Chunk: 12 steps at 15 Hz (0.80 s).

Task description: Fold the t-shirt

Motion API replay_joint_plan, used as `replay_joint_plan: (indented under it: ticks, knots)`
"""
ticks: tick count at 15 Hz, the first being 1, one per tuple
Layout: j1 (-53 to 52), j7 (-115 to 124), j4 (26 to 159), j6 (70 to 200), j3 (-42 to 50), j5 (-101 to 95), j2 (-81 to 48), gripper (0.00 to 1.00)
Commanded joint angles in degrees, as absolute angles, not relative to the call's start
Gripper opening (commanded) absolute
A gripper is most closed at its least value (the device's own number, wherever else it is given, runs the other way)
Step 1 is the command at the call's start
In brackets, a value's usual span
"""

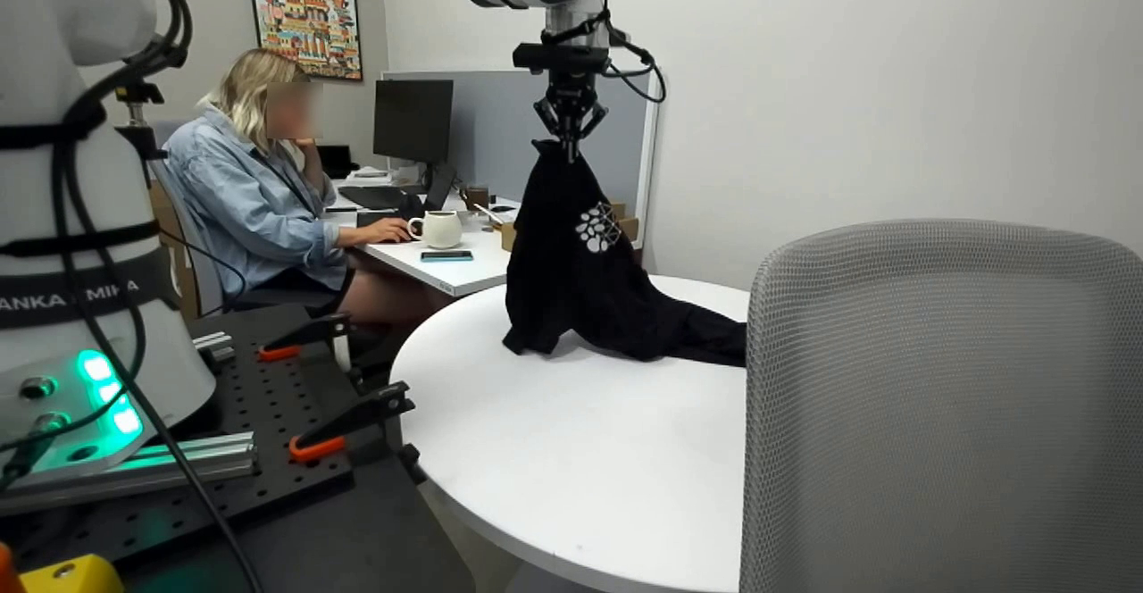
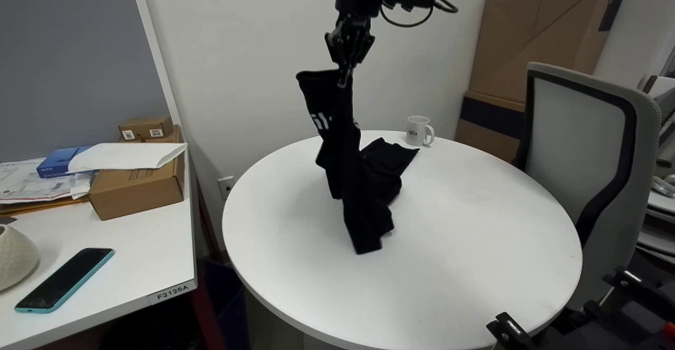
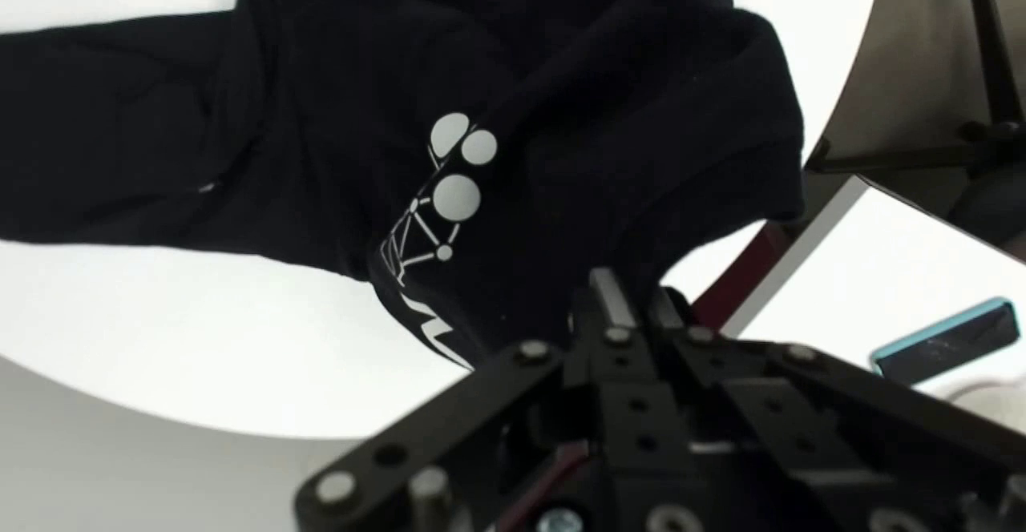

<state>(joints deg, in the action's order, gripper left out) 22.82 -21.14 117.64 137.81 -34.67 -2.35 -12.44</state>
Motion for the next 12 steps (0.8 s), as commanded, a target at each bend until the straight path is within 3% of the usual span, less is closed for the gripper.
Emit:
replay_joint_plan:
  ticks: [1,5,12]
  knots:
    - [12.17,-25.85,108.39,128.42,-24.27,2.26,-9.25,0.01]
    - [4.03,-25.47,98.95,122.05,-16.98,2.11,-9.55,0.01]
    - [-1.79,-24.09,80.73,113.14,-12.14,2.34,-14.16,0.01]
